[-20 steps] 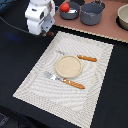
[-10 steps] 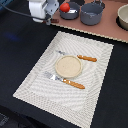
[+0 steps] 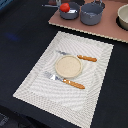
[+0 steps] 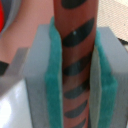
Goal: Place the fish, sausage, and tomato into the frying pan.
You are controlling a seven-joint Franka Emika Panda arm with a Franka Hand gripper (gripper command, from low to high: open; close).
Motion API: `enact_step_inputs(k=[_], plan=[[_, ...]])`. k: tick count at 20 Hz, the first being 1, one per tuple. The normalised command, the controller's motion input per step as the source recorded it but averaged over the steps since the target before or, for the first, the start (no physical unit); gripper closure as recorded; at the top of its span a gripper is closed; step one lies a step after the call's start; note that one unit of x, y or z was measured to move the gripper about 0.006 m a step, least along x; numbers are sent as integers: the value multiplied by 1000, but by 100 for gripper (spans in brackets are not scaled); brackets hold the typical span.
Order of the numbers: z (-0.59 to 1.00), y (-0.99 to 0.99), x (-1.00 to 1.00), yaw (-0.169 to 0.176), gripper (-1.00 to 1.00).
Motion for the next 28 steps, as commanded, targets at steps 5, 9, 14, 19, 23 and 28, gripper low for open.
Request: enact_step_inputs(k=[5, 9, 14, 19, 23, 28], plan=[[239, 682, 397, 18, 100], [207, 731, 529, 0, 100], [218, 766, 611, 0, 100], [47, 536, 427, 0, 100], [-23, 289, 251, 0, 100], [-78, 86, 106, 105, 100]])
